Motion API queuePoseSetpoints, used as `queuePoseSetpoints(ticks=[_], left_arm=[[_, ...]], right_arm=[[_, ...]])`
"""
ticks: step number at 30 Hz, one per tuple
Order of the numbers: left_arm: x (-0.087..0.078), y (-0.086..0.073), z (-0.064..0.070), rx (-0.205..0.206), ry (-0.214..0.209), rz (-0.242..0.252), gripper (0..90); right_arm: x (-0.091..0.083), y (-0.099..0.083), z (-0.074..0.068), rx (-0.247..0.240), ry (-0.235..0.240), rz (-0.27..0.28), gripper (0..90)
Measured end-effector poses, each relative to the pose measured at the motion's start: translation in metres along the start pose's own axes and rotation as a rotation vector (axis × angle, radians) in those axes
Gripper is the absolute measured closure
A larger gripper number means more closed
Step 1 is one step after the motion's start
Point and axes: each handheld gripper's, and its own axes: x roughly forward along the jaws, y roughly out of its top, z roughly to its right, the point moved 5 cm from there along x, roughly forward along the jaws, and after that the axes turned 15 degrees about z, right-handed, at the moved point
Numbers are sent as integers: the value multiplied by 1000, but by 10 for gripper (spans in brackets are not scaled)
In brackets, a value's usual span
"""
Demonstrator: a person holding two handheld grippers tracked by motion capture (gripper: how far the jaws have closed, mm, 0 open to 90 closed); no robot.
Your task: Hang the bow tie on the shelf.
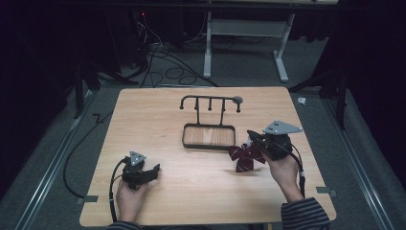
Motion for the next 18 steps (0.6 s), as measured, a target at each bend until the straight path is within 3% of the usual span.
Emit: queuePoseSetpoints(ticks=[18], left_arm=[[0, 0, 0, 2, 0, -4, 292]], right_arm=[[5, 13, -9, 4, 56, 30, 900]])
